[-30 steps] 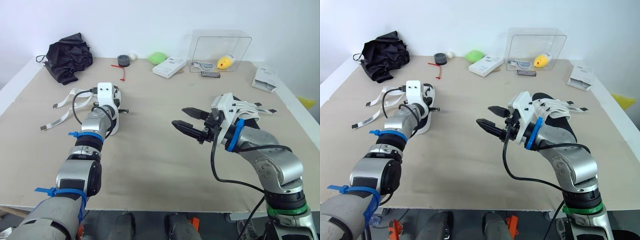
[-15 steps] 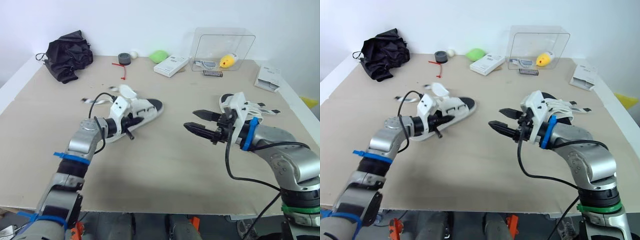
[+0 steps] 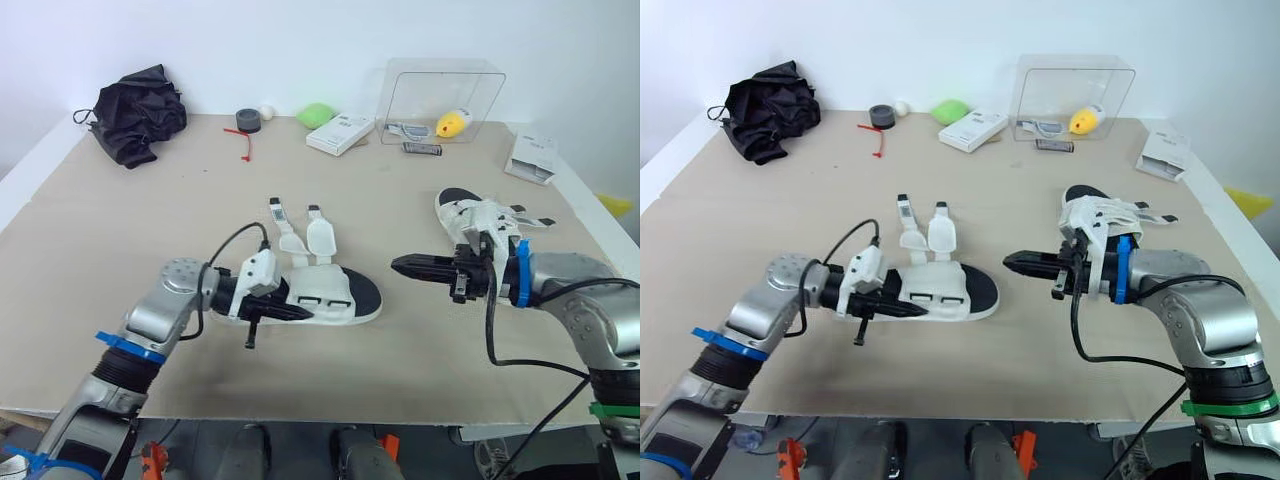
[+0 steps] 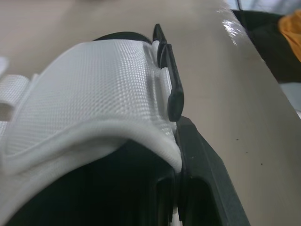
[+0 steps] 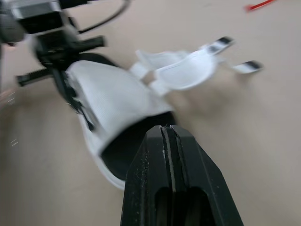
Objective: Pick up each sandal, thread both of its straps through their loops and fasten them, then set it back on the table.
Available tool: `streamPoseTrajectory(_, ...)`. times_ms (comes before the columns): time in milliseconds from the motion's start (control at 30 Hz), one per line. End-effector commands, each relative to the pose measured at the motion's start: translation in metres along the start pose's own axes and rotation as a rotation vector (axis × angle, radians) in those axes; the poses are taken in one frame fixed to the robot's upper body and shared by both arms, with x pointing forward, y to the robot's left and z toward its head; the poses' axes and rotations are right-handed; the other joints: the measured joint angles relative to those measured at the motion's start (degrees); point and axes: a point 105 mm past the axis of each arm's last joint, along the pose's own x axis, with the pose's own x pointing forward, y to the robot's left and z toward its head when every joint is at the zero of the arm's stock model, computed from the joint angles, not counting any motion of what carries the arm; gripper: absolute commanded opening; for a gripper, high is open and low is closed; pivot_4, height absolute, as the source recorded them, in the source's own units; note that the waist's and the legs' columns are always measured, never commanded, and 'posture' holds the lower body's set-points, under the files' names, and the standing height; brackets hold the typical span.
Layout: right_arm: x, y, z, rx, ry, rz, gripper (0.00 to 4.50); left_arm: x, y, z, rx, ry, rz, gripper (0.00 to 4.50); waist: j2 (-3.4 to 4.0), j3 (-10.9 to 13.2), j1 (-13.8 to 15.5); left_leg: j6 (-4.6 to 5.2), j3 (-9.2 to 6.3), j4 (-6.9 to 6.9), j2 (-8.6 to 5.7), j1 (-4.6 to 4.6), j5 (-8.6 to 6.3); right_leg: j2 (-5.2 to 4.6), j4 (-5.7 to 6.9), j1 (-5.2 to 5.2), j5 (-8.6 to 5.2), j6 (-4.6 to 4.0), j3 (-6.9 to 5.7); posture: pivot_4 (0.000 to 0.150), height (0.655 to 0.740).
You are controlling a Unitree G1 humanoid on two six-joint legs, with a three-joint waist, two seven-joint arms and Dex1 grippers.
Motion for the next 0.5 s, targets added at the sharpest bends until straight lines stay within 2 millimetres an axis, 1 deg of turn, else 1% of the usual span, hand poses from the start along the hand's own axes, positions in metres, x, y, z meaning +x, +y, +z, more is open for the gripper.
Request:
streamPoseTrajectory(33,0.002,-0.004,0.002,-0.042,0.042,0.021,0.02,0.011,0.004,0.005,0.072,-0.006,-0.02,0.0,0.0,0.0,0.0,0.0,0.0,0.0,0.0,0.01,0.0,0.0,0.0,0.01,0.0,0.0,0.0,0.15,0.74)
streamPoseTrajectory(133,0.008,-0.005,-0.008,-0.046,0.099,0.056,0.02,0.021,0.009,0.002,0.09,-0.004,-0.021,0.0,0.01,0.0,0.1,0.01,-0.02,0.04,-0.02,0.05,0.0,0.0,0.0,0.08,0.01,0.02,-0.01,0.15,0.74)
streamPoseTrajectory(267,0.012,-0.007,-0.017,-0.087,0.141,0.1,0.02,0.028,0.016,0.009,0.09,-0.07,-0.027,0.0,0.02,0.0,0.1,0.01,-0.02,0.08,-0.06,0.03,0.01,-0.03,0.0,0.11,0.03,0.07,0.02,0.15,0.74)
streamPoseTrajectory(367,0.012,-0.01,-0.022,-0.095,0.158,0.132,0.02,0.026,0.019,0.008,0.087,-0.084,-0.048,0.0,0.04,0.0,0.1,0.01,-0.01,0.08,-0.06,0.03,0.01,-0.02,0.0,0.1,0.04,0.09,0.02,0.15,0.74)
streamPoseTrajectory(433,0.014,-0.015,-0.024,-0.098,0.17,0.142,0.02,0.021,0.024,0.005,0.1,-0.055,-0.055,0.0,0.04,0.0,0.1,0.02,-0.01,0.09,-0.05,0.06,0.01,0.0,0.01,0.11,0.05,0.08,0.02,0.15,0.74)
streamPoseTrajectory(500,0.015,-0.018,-0.025,-0.099,0.175,0.153,0.02,0.015,0.029,0.005,0.101,-0.047,-0.059,0.0,0.04,0.0,0.0,0.04,0.0,0.09,-0.02,0.11,0.03,0.04,0.01,0.13,0.09,0.04,0.02,0.15,0.74)
